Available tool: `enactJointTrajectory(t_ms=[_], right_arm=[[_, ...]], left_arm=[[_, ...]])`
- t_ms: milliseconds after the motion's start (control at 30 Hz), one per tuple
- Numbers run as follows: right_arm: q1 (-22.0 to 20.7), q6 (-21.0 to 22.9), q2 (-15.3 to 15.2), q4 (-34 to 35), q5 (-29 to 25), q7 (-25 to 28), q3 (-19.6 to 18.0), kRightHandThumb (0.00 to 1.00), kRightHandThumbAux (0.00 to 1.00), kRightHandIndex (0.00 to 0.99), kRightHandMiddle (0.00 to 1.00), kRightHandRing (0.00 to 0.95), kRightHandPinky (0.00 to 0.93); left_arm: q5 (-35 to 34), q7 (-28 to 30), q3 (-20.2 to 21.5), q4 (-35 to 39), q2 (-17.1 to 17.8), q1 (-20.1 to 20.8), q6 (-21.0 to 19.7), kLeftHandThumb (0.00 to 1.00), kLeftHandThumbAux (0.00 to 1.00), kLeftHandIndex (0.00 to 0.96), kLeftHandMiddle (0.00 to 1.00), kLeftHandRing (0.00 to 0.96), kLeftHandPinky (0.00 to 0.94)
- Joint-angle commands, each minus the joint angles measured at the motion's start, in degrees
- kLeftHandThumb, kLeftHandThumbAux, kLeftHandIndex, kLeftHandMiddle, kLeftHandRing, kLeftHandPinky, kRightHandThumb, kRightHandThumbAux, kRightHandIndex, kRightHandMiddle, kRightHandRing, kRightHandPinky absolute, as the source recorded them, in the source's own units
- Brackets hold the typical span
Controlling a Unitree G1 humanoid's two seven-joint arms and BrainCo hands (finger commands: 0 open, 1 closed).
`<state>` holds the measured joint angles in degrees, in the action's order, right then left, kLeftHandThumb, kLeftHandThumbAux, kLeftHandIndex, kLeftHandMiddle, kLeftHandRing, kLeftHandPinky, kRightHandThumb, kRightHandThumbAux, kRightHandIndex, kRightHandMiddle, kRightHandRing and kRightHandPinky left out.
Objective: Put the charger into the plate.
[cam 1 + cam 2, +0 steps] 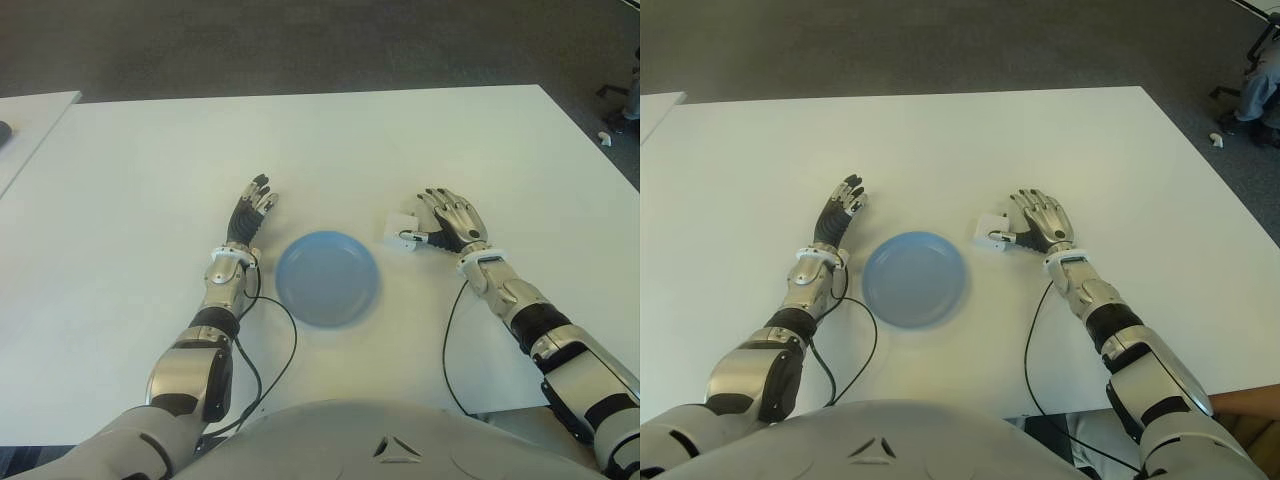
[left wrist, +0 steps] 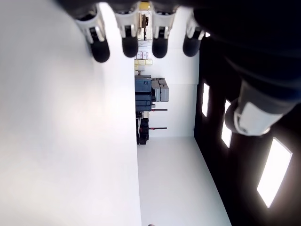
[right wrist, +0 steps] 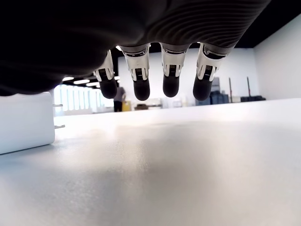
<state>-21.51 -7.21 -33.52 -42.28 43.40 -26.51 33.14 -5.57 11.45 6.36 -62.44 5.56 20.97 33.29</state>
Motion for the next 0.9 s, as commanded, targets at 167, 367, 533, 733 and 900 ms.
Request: enactJointTrajectory(t_ms=[167,367,533,733,900], right_arm=[[4.3,-0.5,-0.6,1.3,1.8,2.7,0.3,0.267,0.134,0.0,0.0,0.0,0.0],[4.6,-0.7,-0.6,2.1,1.3,2.6,-0.6,0.283,0.139,0.0,0.0,0.0,0.0],[4.5,-1.7,-0.1,2.4,0.3,1.0,-2.4,0.298,0.138,0.0,0.0,0.0,0.0],[4.7,-3.9,1.1,2.2,-1.0,-4.4,-5.4,0.289,0.137,0.0,0.0,0.0,0.0],[5.1,-4.7,1.5,3.5,-1.4,-6.7,-7.4,0.268,0.138,0.0,0.0,0.0,0.0]], left_arm=[[1.7,1.3,-1.4,-5.6,-0.6,-7.6,-8.5,0.083,0.545,0.0,0.0,0.0,0.034],[1.6,1.8,-1.5,-5.9,-0.4,-7.5,-8.6,0.087,0.553,0.0,0.0,0.0,0.04],[1.4,2.1,-1.4,-6.2,-0.4,-7.4,-8.5,0.094,0.564,0.0,0.0,0.001,0.044],[1.4,2.0,-1.3,-6.4,-0.4,-7.3,-8.7,0.094,0.573,0.0,0.0,0.006,0.05],[1.4,2.0,-1.2,-6.4,-0.4,-7.2,-8.7,0.088,0.582,0.0,0.0,0.011,0.054]])
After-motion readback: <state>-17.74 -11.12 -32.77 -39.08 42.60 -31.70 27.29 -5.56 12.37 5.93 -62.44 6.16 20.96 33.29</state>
